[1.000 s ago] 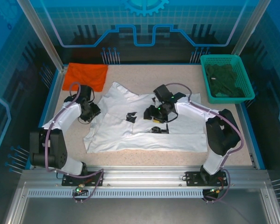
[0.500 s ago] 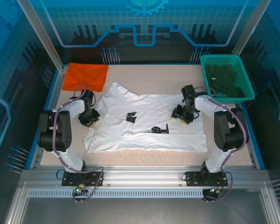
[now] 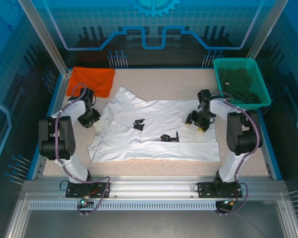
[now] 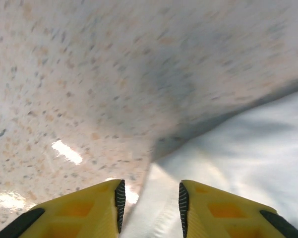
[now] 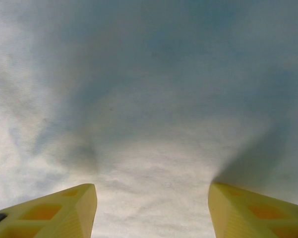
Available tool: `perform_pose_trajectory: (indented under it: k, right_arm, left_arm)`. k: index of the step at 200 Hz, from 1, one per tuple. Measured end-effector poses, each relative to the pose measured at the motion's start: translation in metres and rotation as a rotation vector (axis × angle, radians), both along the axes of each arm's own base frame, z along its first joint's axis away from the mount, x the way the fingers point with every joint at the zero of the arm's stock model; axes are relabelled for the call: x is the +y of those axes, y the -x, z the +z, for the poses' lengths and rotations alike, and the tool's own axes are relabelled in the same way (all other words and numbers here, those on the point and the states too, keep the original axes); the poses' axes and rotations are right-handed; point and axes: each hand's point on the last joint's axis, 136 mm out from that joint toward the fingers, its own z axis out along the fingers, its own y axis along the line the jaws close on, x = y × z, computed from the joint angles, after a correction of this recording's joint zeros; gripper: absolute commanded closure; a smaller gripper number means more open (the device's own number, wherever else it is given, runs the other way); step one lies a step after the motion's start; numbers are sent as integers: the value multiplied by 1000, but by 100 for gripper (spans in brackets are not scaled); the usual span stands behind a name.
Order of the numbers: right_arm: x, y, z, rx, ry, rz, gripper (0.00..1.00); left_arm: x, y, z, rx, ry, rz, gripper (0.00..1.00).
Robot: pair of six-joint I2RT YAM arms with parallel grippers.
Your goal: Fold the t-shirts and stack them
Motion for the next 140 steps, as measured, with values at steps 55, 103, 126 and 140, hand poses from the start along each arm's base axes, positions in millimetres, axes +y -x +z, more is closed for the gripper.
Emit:
perform_pose_trajectory:
  k: [55,103,126,140]
  right_arm:
    - [31,-1,59,-168,-60,50,33]
    - [105,73,48,-110,-102,284,36]
    - [120,110,32,-43,-91,368,37]
    - [125,126,23,-5,-82,405,38]
  left_arm:
    - [-91,-9,66,-202,234,-160,61]
    - [-176,75,16,-18,368,-313,60]
    - [-168,112,-18,97,368,-265,60]
    - [-163,128,-30,148,358,-244,59]
